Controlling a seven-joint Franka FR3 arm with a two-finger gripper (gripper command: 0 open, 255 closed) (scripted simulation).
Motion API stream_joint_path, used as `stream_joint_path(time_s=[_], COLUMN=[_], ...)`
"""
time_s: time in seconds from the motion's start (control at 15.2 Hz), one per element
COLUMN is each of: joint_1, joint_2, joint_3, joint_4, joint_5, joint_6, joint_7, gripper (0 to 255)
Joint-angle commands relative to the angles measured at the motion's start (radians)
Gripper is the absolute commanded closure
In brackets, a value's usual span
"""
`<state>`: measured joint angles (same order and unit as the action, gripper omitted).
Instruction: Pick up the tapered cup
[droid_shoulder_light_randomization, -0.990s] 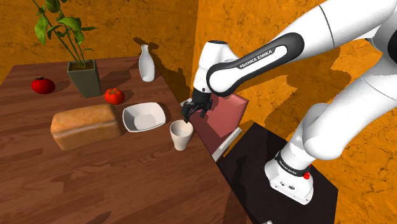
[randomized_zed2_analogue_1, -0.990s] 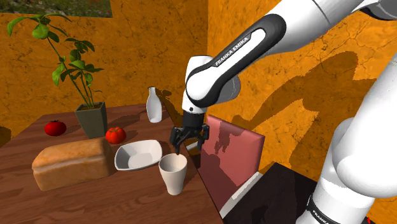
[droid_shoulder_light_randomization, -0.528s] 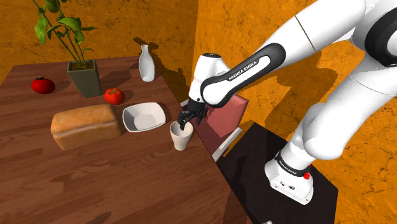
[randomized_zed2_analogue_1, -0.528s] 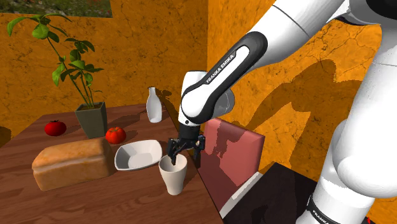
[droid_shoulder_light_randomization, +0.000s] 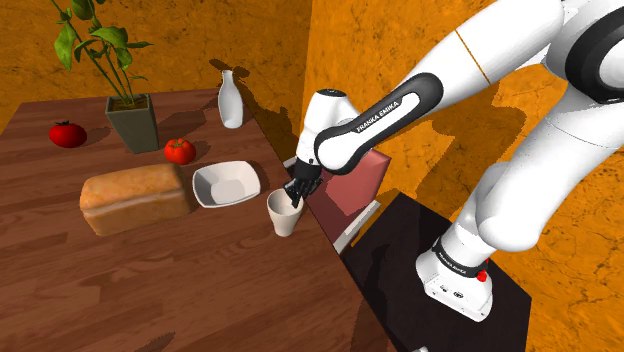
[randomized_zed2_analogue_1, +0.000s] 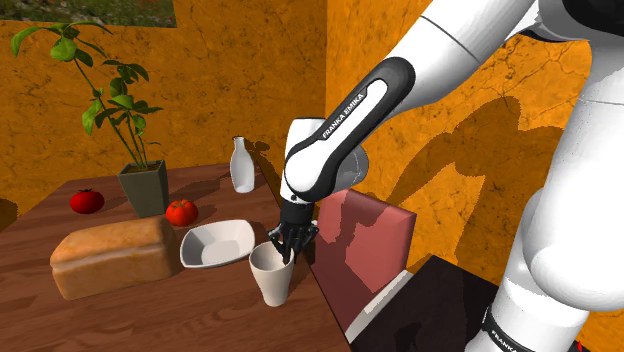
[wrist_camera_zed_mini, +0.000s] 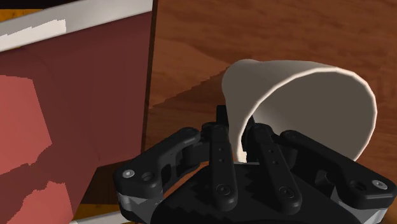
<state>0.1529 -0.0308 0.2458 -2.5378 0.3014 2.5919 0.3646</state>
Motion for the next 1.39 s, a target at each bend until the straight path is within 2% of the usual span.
stream_joint_path(time_s=[0.0,0.26,1.32], joint_1=[0.001,-0.001,-0.009], joint_2=[0.001,0.002,-0.162], joint_3=[0.001,-0.001,-0.013], joint_4=[0.000,0.001,0.066], joint_5=[0.000,0.000,-0.021], joint_6=[0.000,-0.001,-0.229], joint_7=[0.000,-0.004,0.033], gripper=[255,255,255])
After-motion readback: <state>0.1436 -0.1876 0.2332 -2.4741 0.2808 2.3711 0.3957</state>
